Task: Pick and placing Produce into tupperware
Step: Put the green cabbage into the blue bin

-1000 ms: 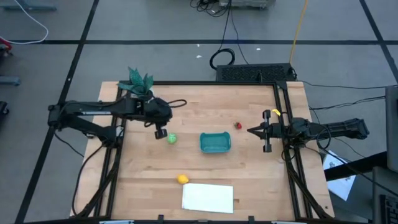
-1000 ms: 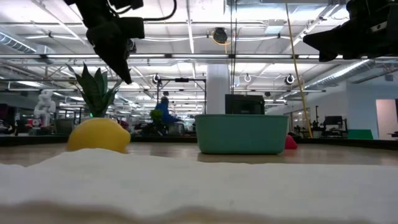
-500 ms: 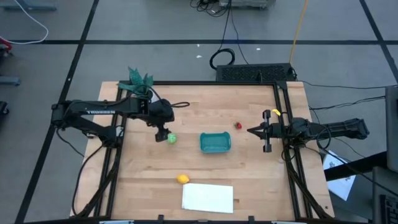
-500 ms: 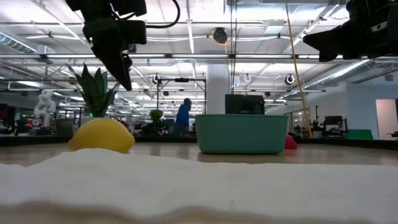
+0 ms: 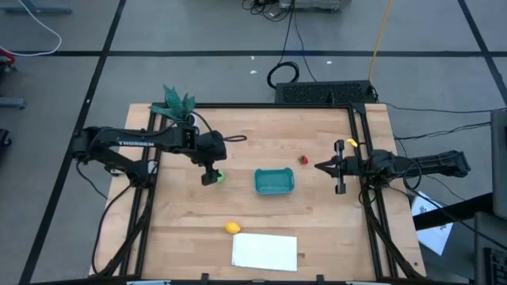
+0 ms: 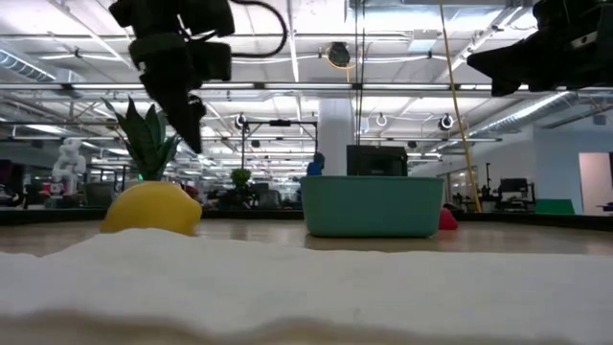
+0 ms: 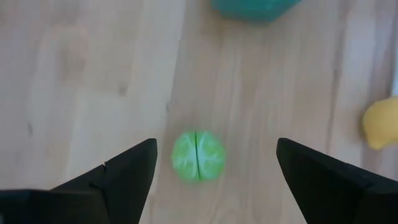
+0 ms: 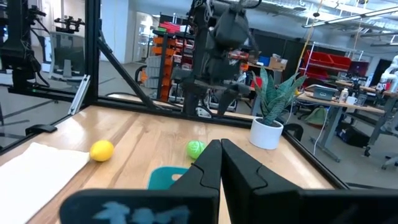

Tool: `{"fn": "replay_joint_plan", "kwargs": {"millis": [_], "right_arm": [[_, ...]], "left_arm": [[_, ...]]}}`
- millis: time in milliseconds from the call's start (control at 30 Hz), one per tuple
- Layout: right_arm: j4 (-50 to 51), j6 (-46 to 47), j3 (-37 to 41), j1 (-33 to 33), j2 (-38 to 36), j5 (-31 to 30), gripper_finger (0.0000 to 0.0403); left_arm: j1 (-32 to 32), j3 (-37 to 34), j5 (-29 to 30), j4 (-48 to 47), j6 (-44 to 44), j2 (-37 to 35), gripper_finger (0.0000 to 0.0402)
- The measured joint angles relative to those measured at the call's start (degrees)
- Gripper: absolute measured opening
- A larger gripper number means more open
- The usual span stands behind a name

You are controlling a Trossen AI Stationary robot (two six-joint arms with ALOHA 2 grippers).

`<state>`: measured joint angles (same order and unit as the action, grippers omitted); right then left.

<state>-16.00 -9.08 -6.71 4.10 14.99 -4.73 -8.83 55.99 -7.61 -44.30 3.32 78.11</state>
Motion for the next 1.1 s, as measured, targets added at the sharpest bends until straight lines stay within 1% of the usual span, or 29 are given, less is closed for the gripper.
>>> {"fn": "replay_joint_plan", "kwargs": {"millis": [100,200,233,433,867,1100], "right_arm": [[0.2,0.0,0.0,0.0,0.1,0.0,0.0],[0.0,-0.1,0.0,0.0,0.6,0.1,0.0],[0.2,-0.2,0.0,0.0,0.6,0.0,0.0],[-0.3,-0.6,0.0,0.0,1.6,0.1,0.0],[-0.5,-0.6,0.0,0.0,2.2,0.0,0.0],[-0.4,-0.6,0.0,0.0,2.3,0.0,0.0]], "left_arm": [[0.4,0.1,0.3,1.2,0.5,2.4,0.0333],[0.7,-0.1,0.5,0.5,0.2,4.8,0.0333],[0.8,0.0,0.5,1.8,-0.1,5.5,0.0333],[1.9,0.0,1.7,2.3,-2.2,9.1,0.0333],[1.8,0.0,1.6,2.4,-3.0,11.3,0.0333],[1.8,-0.7,2.8,1.5,-3.6,13.0,0.0333]]}}
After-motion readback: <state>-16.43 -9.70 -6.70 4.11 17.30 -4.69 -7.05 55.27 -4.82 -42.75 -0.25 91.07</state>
